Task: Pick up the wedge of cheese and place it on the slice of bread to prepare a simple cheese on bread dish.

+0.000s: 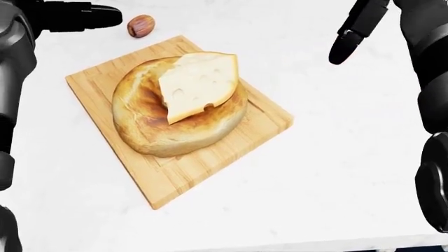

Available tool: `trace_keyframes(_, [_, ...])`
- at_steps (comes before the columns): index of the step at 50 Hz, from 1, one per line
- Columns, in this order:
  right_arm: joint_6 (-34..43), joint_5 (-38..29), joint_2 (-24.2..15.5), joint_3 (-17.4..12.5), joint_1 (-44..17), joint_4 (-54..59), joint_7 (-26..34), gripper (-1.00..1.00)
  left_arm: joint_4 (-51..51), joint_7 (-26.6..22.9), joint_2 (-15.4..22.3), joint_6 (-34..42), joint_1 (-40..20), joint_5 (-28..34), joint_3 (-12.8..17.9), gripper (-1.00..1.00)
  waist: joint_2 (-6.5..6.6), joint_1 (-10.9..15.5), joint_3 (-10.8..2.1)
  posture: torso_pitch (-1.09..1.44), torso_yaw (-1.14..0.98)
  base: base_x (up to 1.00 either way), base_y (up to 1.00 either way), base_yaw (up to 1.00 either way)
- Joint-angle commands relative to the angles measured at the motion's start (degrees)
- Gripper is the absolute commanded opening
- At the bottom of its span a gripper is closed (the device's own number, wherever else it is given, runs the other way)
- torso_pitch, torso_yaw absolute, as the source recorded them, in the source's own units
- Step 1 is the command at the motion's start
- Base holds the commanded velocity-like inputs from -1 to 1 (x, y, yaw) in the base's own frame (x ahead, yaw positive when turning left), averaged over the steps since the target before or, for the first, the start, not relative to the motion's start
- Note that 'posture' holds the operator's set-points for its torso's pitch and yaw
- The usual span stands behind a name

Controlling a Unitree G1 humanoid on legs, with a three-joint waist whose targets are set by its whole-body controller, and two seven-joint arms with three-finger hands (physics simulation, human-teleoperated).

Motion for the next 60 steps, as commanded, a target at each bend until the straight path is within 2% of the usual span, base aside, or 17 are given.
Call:
trace_keyframes(1, [0.45,2.19,-0.99,-0.68,-2.98,-2.96,-1.43,1.00,-2.80,0.11,0.57,-1.00,-3.09,0.39,0.02,1.00,-0.08,-0.03,-2.14,0.00,0.00,0.00,0.00,0.00])
trace_keyframes(6, [1.73,5.32,-1.95,-1.27,-2.77,-3.24,-1.70,1.00,-0.75,0.28,0.44,-0.98,-5.49,1.10,-0.16,1.00,-0.26,0.07,-2.02,0.00,0.00,0.00,0.00,0.00])
trace_keyframes(16, [3.26,7.28,-3.45,-0.13,-3.65,-4.04,-1.85,1.00,5.37,0.62,-0.13,-3.85,-8.50,1.88,-0.20,1.00,-0.53,0.20,-2.17,0.00,0.00,0.00,0.00,0.00])
trace_keyframes(34, [4.56,7.47,-4.64,0.29,-6.32,-4.73,-1.33,1.00,1.98,0.58,0.77,0.94,-12.39,2.40,-0.35,1.00,-0.57,0.15,-1.74,0.00,0.00,0.00,0.00,0.00])
trace_keyframes(60, [5.56,6.79,-5.86,0.28,-9.21,-5.33,-0.44,1.00,-0.27,0.41,1.08,3.46,-13.89,2.45,-0.34,1.00,-0.58,0.14,-1.43,0.00,0.00,0.00,0.00,0.00])
